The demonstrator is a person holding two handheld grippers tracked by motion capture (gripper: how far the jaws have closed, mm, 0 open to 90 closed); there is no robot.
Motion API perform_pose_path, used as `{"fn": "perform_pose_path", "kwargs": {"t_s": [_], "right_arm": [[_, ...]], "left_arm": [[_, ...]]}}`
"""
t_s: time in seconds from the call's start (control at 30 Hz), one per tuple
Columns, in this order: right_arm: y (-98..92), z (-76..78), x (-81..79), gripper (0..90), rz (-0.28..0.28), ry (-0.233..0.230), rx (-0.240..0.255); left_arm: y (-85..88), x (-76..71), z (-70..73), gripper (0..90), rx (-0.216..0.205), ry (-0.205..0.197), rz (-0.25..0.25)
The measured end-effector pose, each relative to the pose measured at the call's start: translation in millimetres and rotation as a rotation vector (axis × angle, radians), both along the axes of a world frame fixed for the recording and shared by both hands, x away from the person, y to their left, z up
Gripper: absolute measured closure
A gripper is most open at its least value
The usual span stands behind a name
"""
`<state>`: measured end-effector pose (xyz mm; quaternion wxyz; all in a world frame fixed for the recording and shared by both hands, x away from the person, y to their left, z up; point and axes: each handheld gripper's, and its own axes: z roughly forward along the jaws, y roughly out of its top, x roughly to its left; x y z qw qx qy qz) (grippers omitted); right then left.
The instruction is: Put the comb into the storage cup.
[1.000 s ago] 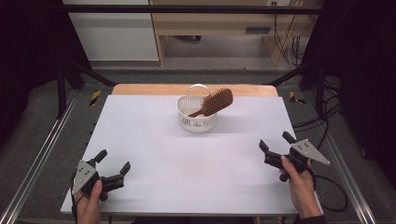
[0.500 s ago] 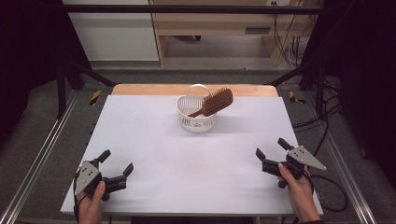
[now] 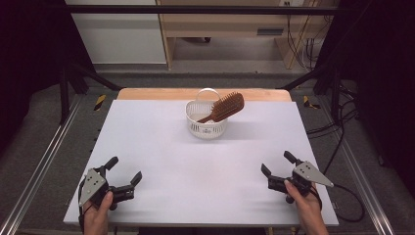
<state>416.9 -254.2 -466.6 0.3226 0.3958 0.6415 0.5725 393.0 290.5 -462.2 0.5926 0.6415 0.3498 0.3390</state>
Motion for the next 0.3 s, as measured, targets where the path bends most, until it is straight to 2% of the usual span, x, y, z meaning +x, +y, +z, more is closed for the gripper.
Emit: {"fn": "perform_pose_path", "kwargs": {"t_s": [0.17, 0.3], "right_arm": [[6.1, -1.0, -1.0, 3.7, 0.019, -0.032, 0.009], [8.8, -1.9, -0.3, 3.8, 0.013, -0.036, -0.001]], "left_arm": [[-6.9, 0.5, 0.5, 0.9, 0.011, -0.006, -0.012], [-9.1, 0.5, 0.5, 0.9, 0.015, -0.005, -0.011]]}}
